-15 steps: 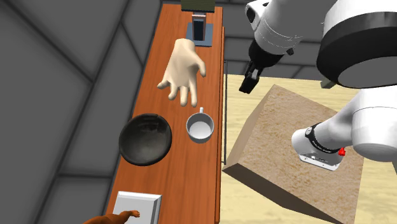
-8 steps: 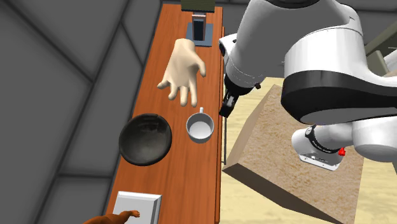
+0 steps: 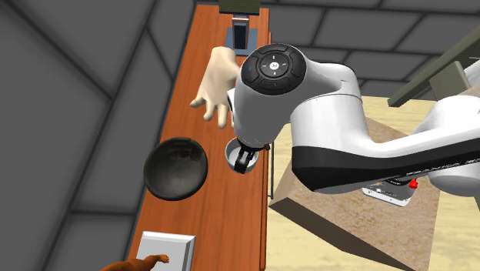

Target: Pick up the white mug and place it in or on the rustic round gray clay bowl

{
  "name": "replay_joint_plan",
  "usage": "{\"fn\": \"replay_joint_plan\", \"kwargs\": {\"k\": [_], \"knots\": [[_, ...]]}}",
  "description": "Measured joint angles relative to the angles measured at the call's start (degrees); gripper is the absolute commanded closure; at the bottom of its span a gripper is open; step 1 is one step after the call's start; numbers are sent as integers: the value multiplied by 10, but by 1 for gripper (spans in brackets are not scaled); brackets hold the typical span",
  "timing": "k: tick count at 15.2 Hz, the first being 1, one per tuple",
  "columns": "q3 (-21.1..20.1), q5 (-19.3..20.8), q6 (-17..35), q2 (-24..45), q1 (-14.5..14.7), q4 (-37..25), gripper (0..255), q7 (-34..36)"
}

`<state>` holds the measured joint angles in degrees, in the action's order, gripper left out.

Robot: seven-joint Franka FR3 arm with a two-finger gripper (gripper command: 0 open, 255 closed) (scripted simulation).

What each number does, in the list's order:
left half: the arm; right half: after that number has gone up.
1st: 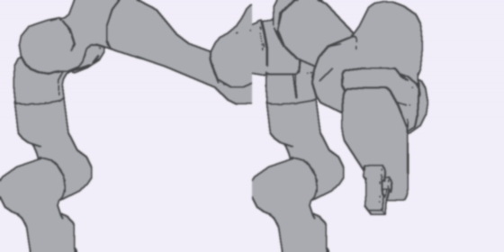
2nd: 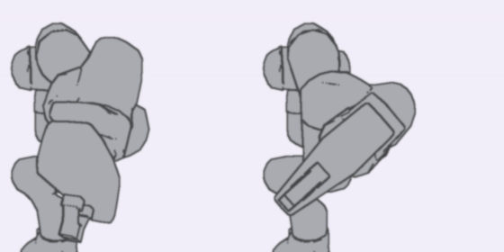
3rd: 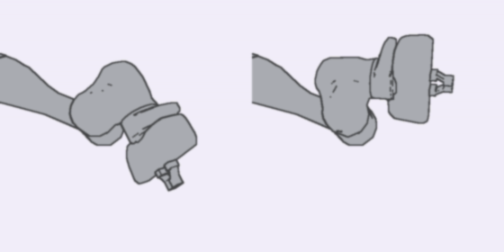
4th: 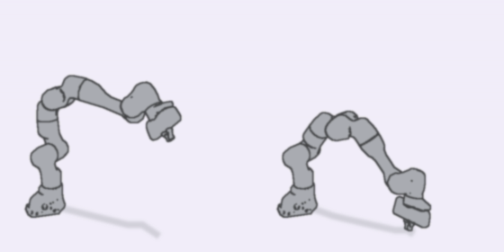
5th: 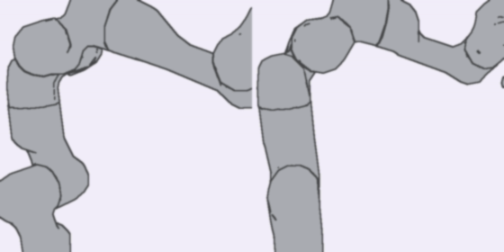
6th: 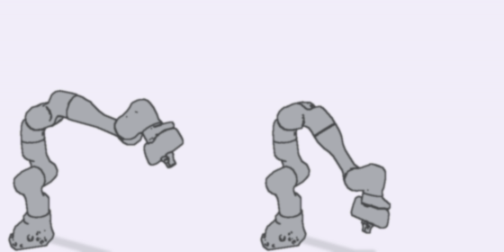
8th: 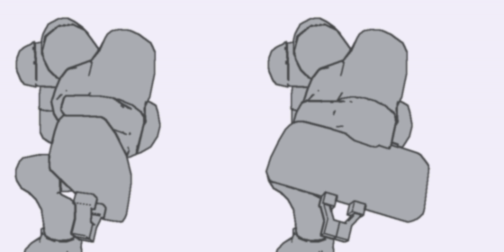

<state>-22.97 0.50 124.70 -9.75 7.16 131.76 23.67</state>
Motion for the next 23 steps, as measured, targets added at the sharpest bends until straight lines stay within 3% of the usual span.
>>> {"fn": "replay_joint_plan", "kwargs": {"k": [6, 12, 18, 19, 23], "knots": [[-29, 40, 30, 95, 12, -52, 0, 67], [-29, 61, 74, 127, 13, -35, 0, 85], [-28, 64, 78, 131, 13, -34, 0, 87], [-28, 64, 78, 131, 13, -34, 255, 87], [-28, 64, 78, 131, 13, -35, 255, 87]]}}
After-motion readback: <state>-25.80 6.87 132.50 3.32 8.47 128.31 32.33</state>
